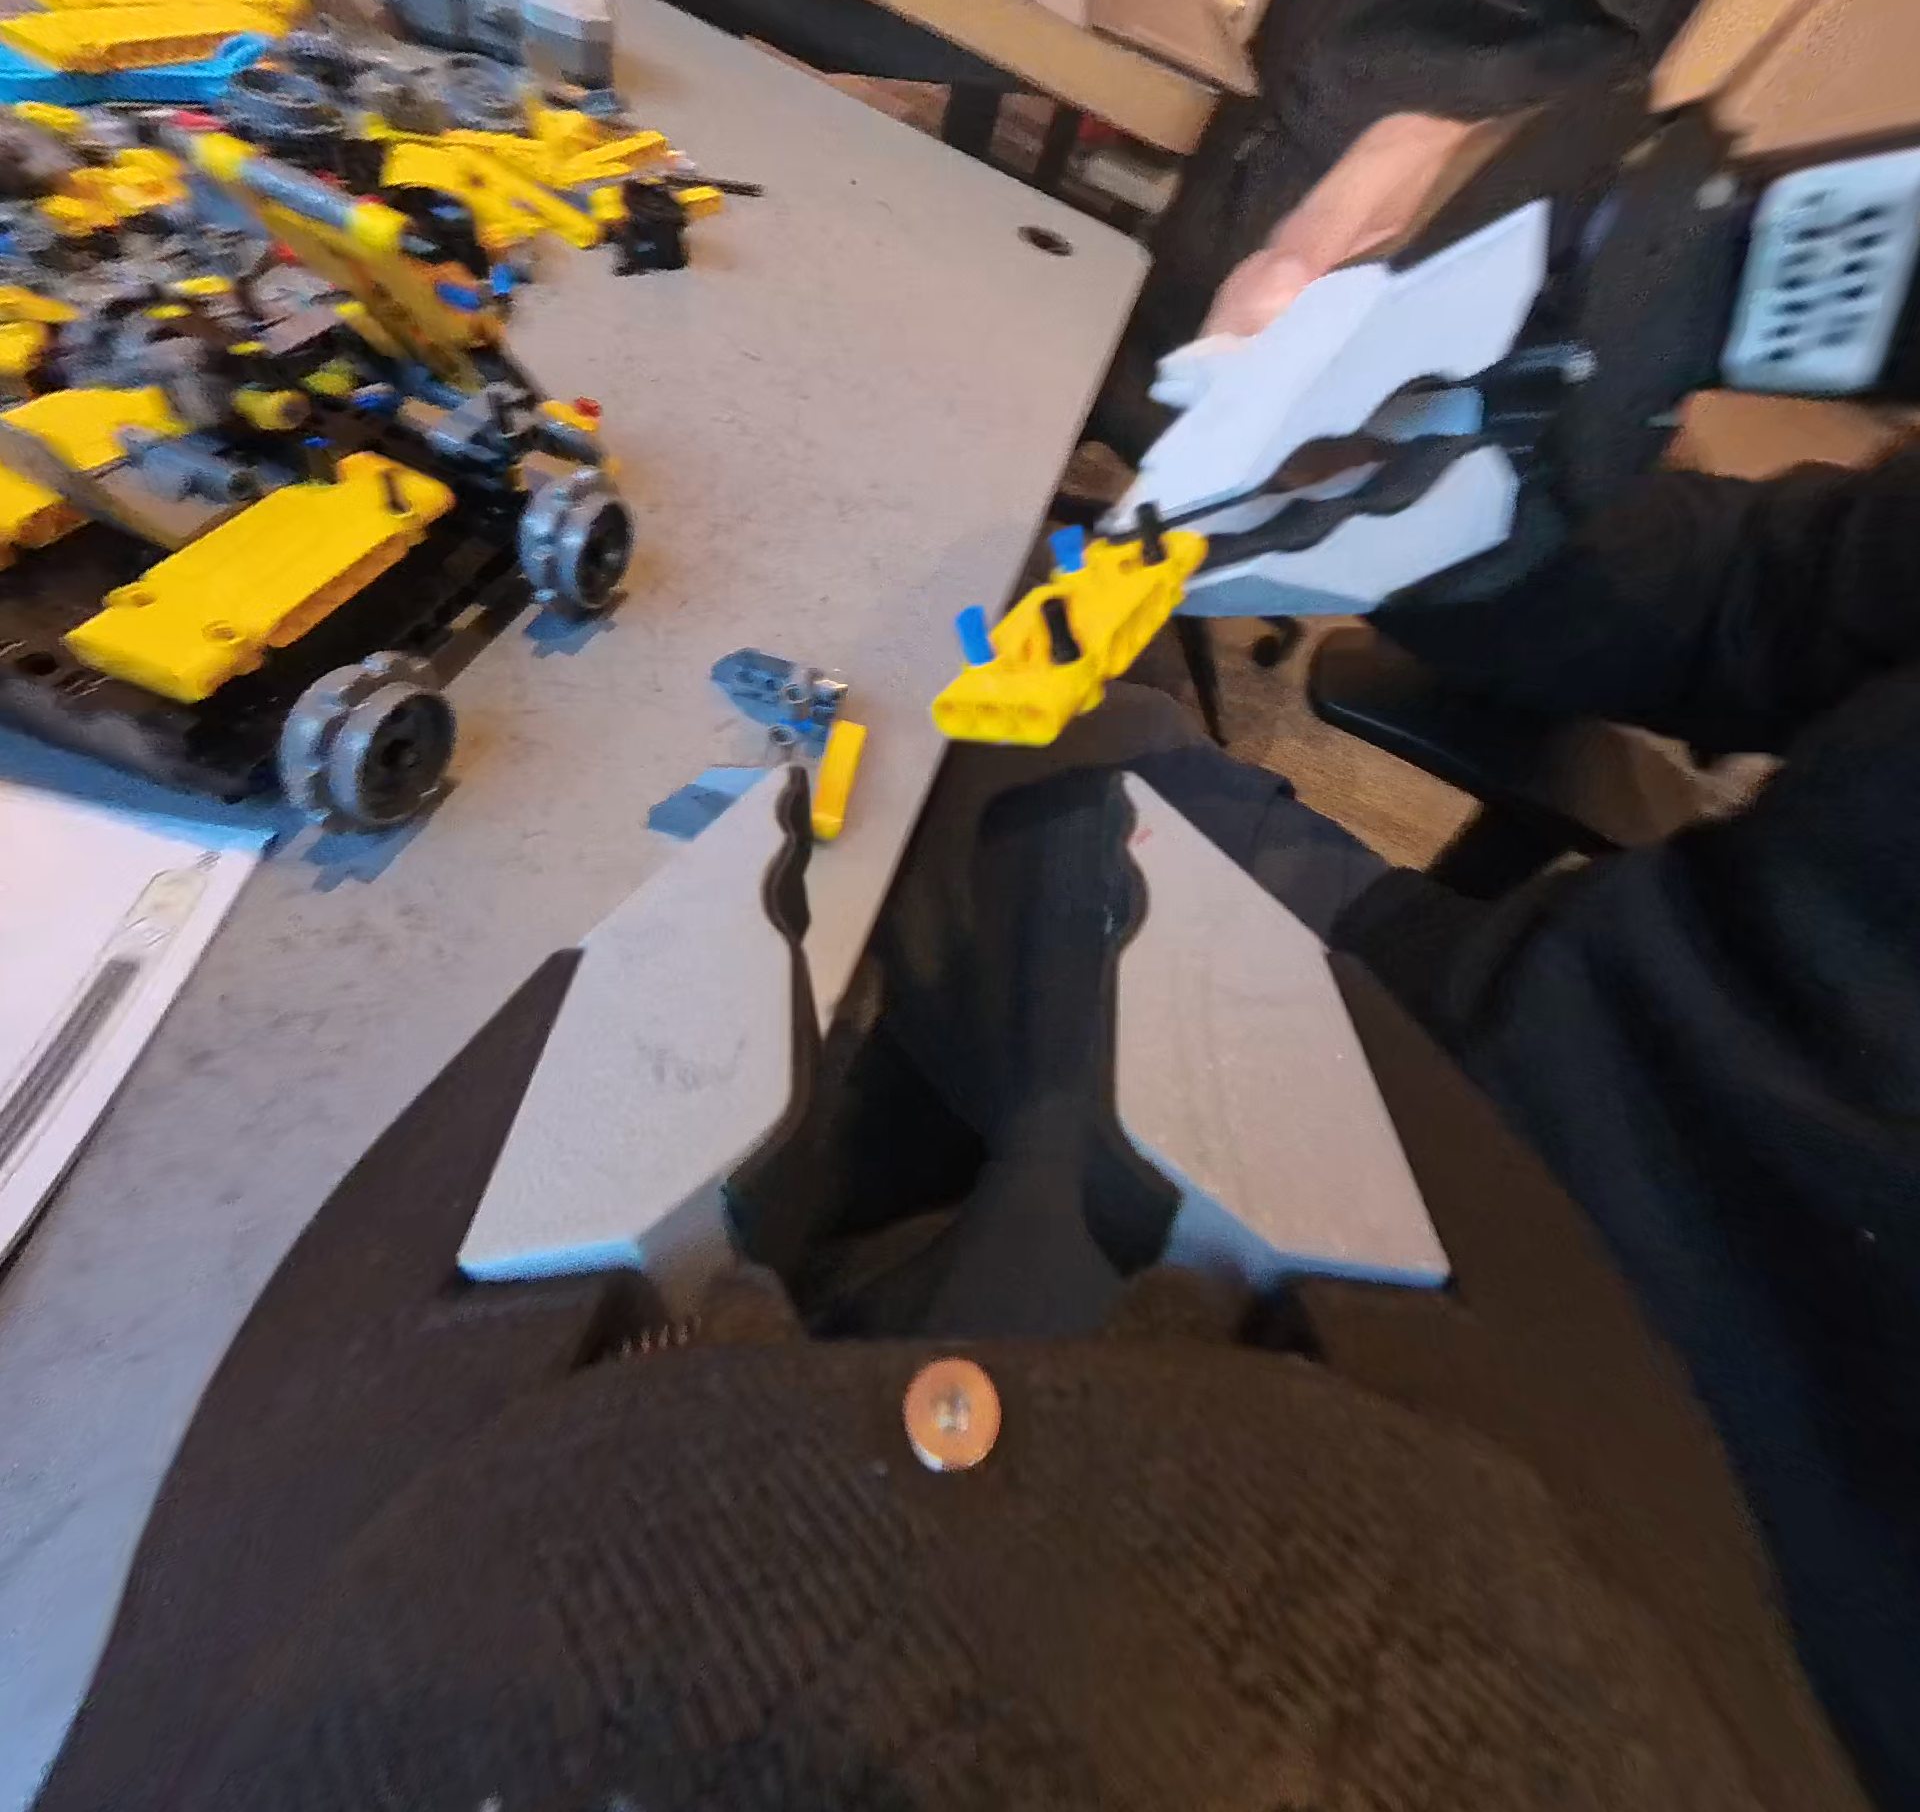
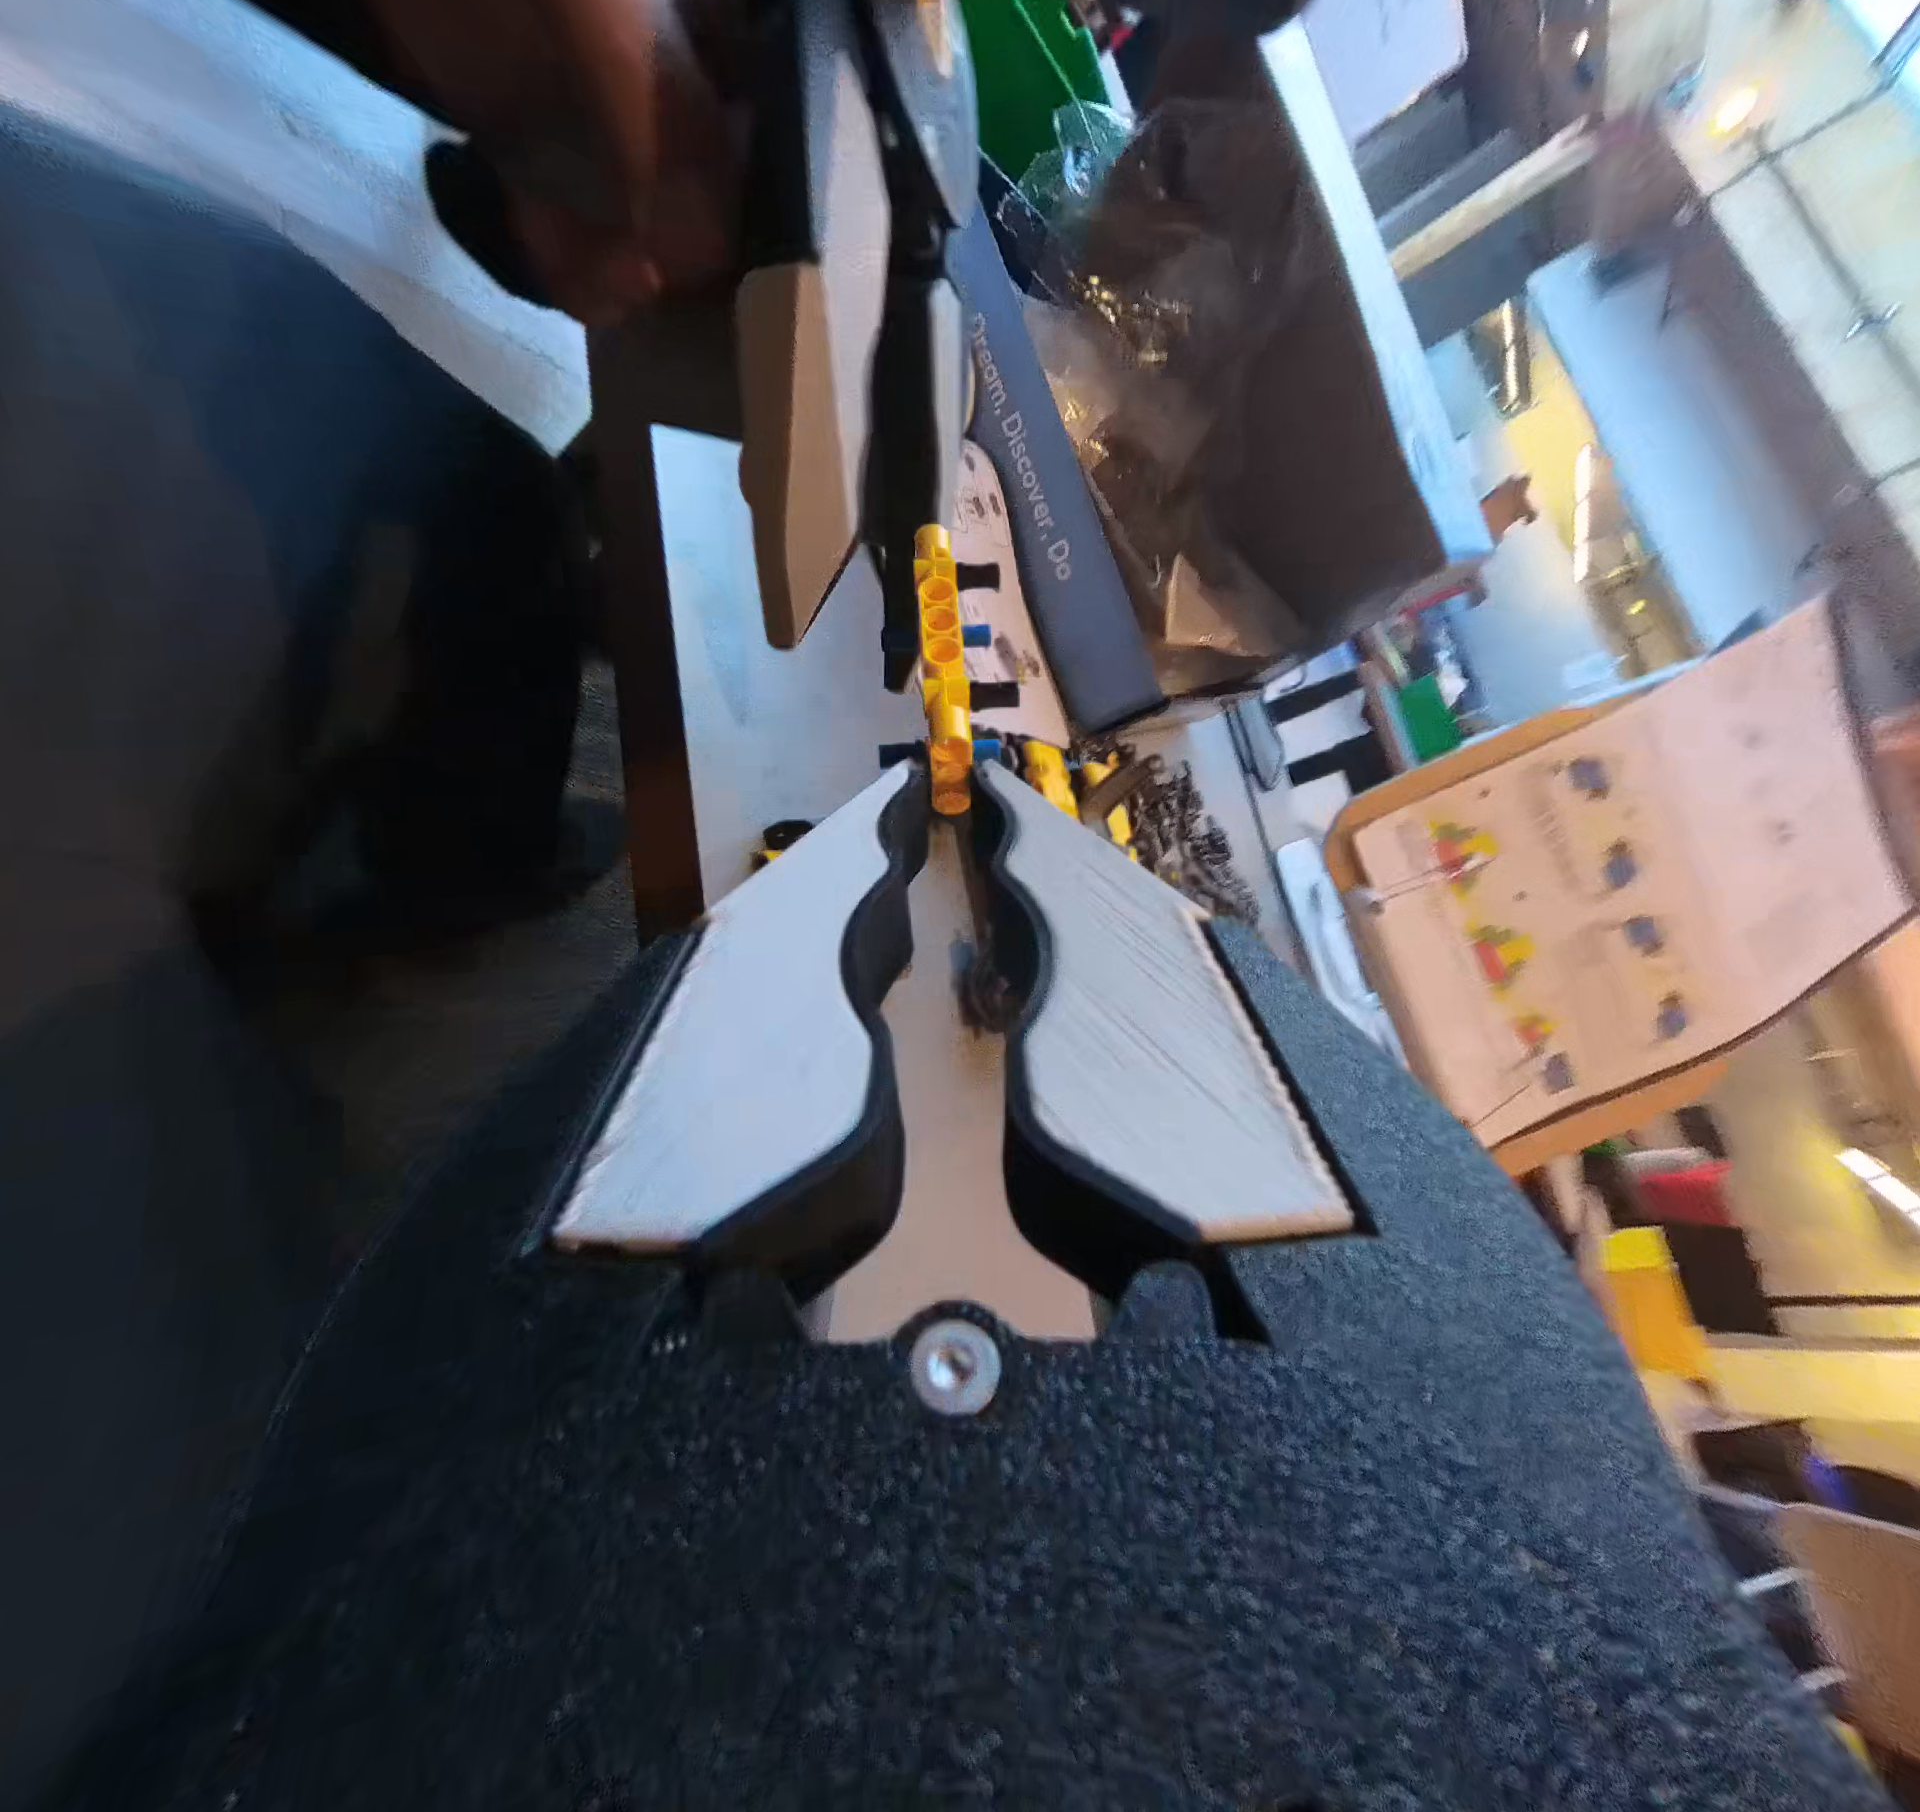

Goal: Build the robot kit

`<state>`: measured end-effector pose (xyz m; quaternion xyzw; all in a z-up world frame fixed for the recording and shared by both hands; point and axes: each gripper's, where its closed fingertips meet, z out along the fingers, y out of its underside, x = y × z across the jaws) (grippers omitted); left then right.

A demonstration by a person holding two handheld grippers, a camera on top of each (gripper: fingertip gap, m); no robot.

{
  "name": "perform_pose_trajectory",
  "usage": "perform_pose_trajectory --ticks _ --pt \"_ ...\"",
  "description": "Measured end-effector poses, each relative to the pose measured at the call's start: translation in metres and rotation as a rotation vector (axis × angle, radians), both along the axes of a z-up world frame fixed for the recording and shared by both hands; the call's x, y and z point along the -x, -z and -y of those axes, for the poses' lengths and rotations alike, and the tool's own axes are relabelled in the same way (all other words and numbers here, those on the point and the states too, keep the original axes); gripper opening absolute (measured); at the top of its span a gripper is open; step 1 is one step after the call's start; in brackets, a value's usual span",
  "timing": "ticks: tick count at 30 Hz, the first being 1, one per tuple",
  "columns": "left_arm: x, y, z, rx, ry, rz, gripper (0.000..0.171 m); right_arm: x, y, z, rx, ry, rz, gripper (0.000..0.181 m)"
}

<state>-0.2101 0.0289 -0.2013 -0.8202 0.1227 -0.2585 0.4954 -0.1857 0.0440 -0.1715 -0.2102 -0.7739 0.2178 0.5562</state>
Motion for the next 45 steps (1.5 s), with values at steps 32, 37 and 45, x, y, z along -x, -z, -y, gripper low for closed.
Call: perform_pose_trajectory --ticks 32,37,45 --pt "0.019 0.018 -0.006 -0.193 -0.311 -0.761 0.052 0.016 0.038 0.024 1.269 0.164 0.176 0.008" --pt "0.021 0.023 -0.004 -0.201 -0.300 -0.891 0.050 0.016 0.048 0.029 1.350 0.134 0.319 0.008" --pt "0.016 0.029 -0.003 -0.209 -0.242 -0.945 0.053 0.012 0.055 0.034 1.312 0.122 0.440 0.008"
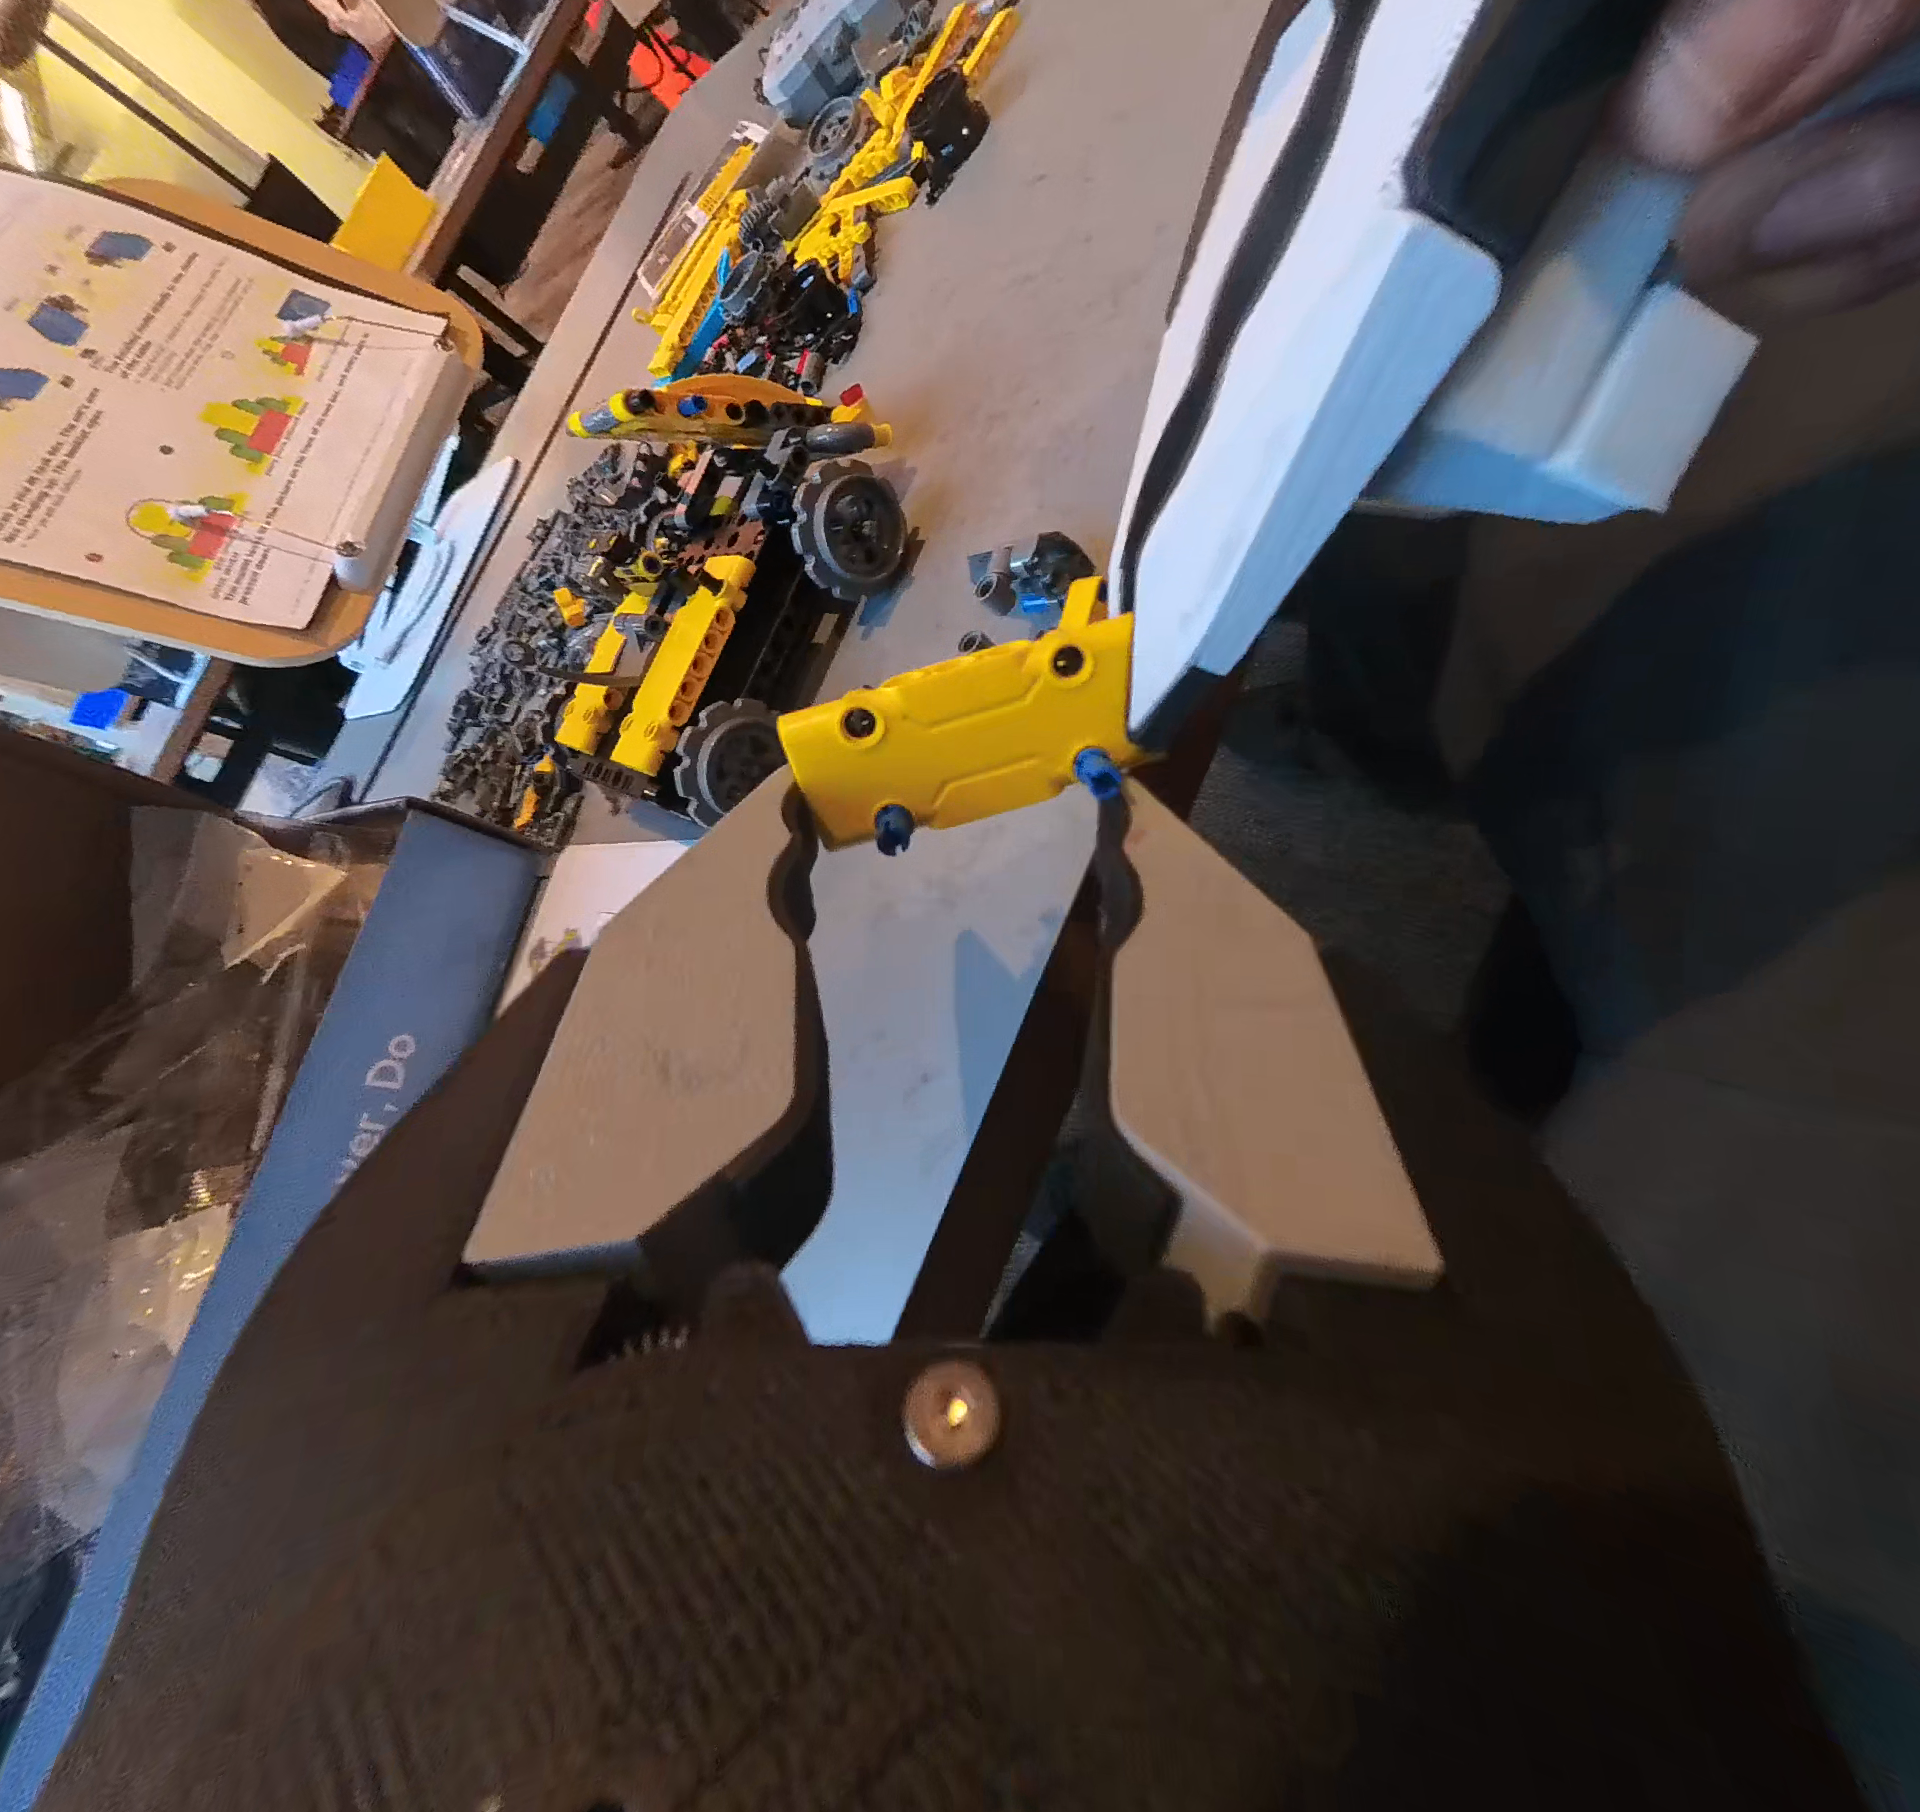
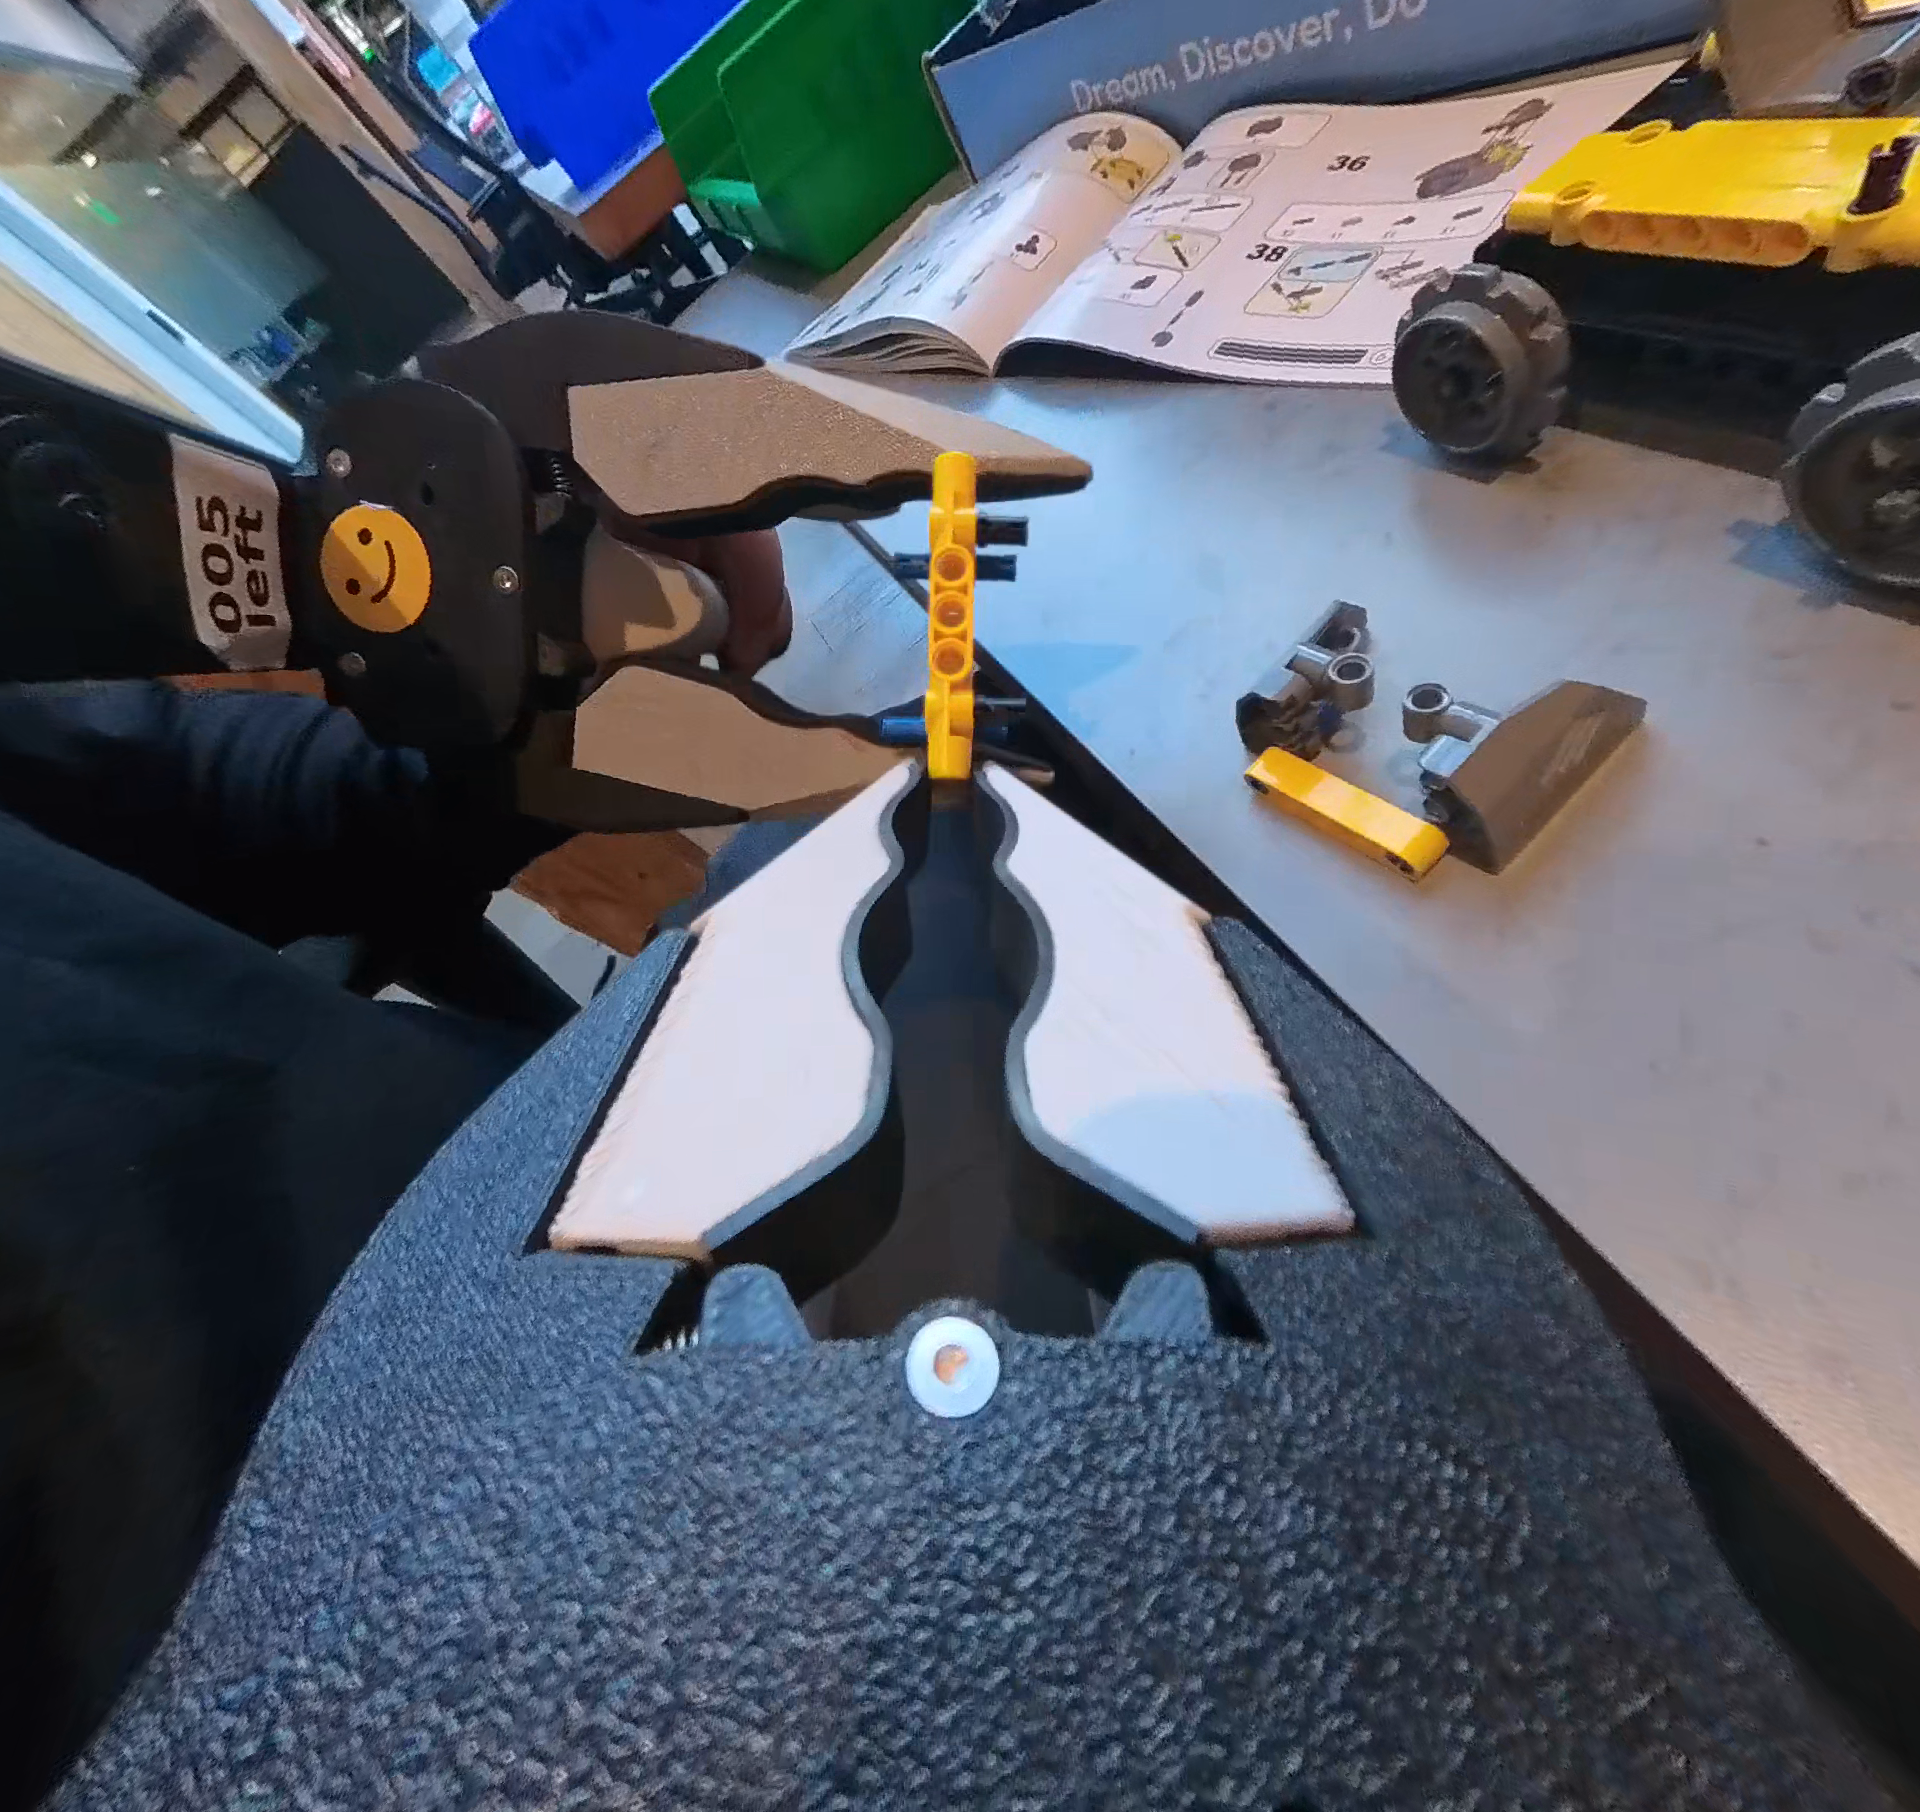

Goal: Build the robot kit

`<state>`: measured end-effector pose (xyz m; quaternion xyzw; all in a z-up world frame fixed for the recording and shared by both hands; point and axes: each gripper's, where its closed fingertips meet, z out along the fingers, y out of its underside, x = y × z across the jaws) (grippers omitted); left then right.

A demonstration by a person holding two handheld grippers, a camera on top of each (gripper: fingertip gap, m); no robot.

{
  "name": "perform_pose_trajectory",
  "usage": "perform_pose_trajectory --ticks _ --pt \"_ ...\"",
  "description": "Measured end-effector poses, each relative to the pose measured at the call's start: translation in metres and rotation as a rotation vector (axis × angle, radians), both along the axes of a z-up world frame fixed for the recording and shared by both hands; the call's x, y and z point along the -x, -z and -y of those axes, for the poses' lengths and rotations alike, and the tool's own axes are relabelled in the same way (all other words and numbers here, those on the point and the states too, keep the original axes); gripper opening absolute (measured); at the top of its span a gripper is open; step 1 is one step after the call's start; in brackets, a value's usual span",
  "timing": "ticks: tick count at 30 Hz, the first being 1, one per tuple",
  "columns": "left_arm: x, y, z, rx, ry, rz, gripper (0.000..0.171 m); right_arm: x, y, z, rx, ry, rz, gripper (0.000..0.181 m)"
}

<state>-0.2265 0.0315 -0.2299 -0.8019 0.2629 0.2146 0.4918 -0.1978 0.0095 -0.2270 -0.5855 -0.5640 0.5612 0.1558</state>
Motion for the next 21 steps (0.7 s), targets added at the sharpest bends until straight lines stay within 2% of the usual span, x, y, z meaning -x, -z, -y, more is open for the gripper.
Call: perform_pose_trajectory --ticks 2,10,17,21 --pt "0.003 0.002 0.001 0.014 -0.008 -0.024 0.045 -0.001 0.002 0.002 -0.011 -0.022 0.013 0.008" --pt "0.003 0.013 0.004 0.060 0.010 -0.017 0.034 -0.001 0.010 0.005 -0.224 -0.069 0.053 0.009" --pt "0.003 0.014 0.005 0.062 0.021 -0.001 0.032 -0.002 0.010 0.004 -0.181 -0.083 0.057 0.009" --pt "0.000 0.020 0.009 0.108 0.064 0.097 0.034 -0.004 0.010 0.000 -0.159 -0.073 0.057 0.009"
